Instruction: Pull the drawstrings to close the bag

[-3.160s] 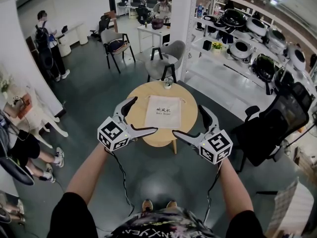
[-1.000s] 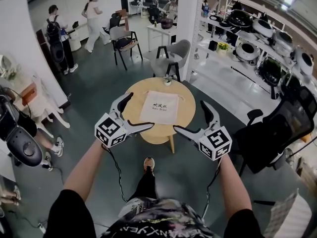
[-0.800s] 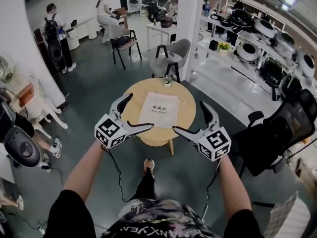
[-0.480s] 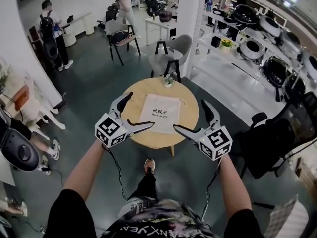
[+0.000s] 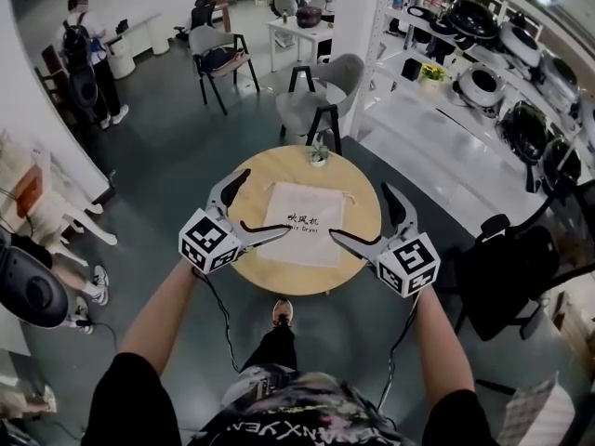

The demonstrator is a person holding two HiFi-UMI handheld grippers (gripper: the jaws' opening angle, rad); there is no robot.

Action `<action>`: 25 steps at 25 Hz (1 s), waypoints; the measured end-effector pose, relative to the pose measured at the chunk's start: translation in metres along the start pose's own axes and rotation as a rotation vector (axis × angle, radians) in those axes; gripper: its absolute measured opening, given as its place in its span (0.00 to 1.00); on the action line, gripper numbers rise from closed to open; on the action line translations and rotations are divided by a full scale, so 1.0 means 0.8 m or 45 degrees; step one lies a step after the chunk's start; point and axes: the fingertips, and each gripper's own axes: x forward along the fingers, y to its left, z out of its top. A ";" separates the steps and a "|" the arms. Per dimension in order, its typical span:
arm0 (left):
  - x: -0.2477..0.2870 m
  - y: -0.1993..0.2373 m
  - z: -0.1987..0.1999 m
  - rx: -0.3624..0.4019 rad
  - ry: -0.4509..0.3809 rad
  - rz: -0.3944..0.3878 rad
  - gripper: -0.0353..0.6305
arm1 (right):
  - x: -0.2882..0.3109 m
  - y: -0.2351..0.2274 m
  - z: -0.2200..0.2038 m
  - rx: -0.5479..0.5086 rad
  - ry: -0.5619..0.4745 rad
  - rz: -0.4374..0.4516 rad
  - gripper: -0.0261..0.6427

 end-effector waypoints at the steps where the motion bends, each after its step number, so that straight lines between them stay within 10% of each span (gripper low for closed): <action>1: 0.006 0.010 -0.006 -0.007 0.003 0.000 0.94 | 0.009 -0.006 -0.002 0.006 0.005 -0.005 0.91; 25: 0.141 0.225 -0.070 -0.140 0.022 -0.118 0.94 | 0.207 -0.158 -0.026 0.109 0.132 -0.081 0.91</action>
